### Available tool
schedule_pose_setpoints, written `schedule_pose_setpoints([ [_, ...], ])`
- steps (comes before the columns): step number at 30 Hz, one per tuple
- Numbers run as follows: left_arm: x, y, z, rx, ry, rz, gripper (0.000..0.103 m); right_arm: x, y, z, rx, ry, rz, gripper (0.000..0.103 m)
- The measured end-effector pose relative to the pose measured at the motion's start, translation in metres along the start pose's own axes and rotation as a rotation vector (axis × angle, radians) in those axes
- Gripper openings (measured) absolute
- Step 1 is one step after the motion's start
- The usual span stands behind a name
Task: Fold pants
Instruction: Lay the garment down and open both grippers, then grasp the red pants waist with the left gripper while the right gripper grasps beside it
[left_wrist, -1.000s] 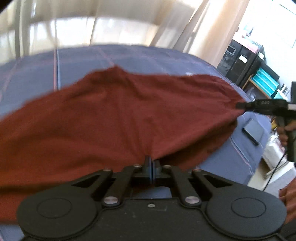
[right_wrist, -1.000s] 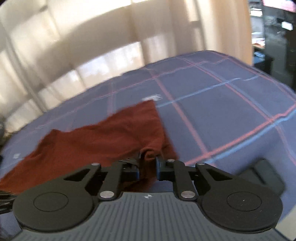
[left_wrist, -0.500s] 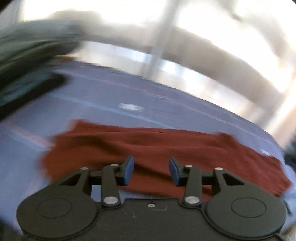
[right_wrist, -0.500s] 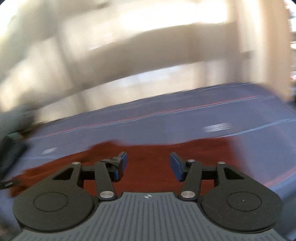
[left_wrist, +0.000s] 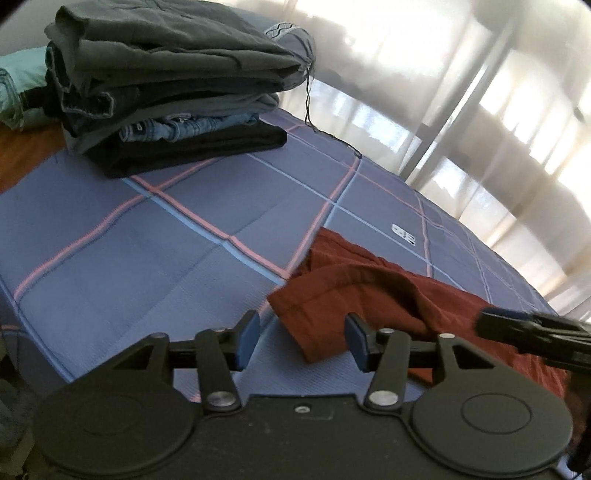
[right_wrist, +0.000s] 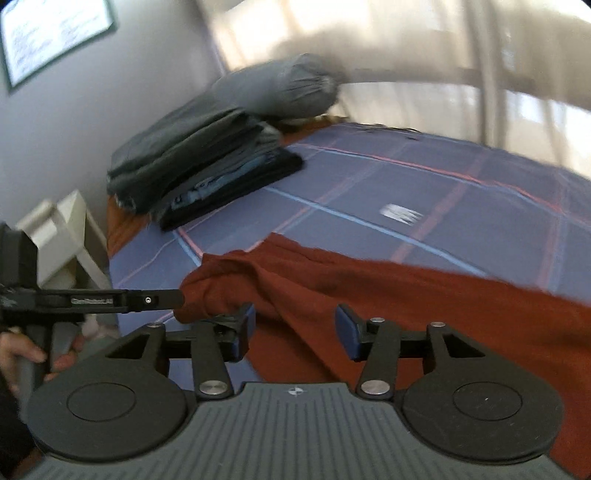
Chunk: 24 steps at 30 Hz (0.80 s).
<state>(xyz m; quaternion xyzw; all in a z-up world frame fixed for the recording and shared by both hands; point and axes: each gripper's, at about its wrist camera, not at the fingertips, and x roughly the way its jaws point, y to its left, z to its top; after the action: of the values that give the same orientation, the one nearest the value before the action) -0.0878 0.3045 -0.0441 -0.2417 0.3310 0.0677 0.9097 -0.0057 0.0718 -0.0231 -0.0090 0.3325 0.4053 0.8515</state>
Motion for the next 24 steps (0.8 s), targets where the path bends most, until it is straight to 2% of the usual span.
schedule_pose_setpoints([
  [6,-0.001,0.017,0.020,-0.029,0.006,-0.037,0.103,0.046,0.016,0.012,-0.101,0.017,0.002,0.089],
  [8,0.000,0.023,0.026,-0.038,0.014,-0.039,0.103,0.057,0.014,0.016,-0.094,0.022,0.005,0.089],
  [9,0.001,0.025,0.029,-0.037,0.016,-0.038,0.103,0.061,0.014,0.017,-0.091,0.023,0.006,0.084],
  [10,0.001,0.025,0.031,-0.033,0.018,-0.036,0.103,0.067,0.014,0.018,-0.090,0.025,0.011,0.074],
  [11,0.002,0.026,0.034,-0.026,0.021,-0.034,0.103,0.071,0.014,0.019,-0.088,0.034,0.022,0.023],
  [12,0.003,0.026,0.036,-0.020,0.022,-0.032,0.103,0.072,0.014,0.019,-0.081,0.050,0.041,0.007],
  [14,0.004,0.026,0.040,-0.004,0.024,-0.032,0.103,0.066,0.016,0.018,-0.061,0.066,0.095,0.004],
  [17,0.005,0.025,0.044,0.016,0.026,-0.034,0.103,0.047,0.027,0.010,-0.100,0.078,0.146,0.003],
  [20,0.005,0.022,0.046,0.029,0.027,-0.050,0.103,0.035,0.037,-0.005,-0.140,0.131,0.185,0.004],
  [22,0.004,0.020,0.044,0.036,0.028,-0.053,0.103,0.035,0.040,-0.017,-0.152,0.190,0.189,0.009],
  [23,0.003,0.020,0.042,0.037,0.031,-0.054,0.103,0.036,0.040,-0.023,-0.153,0.229,0.201,0.022],
  [24,0.002,0.020,0.040,0.038,0.037,-0.054,0.103,0.037,0.040,-0.027,-0.150,0.272,0.220,0.030],
])
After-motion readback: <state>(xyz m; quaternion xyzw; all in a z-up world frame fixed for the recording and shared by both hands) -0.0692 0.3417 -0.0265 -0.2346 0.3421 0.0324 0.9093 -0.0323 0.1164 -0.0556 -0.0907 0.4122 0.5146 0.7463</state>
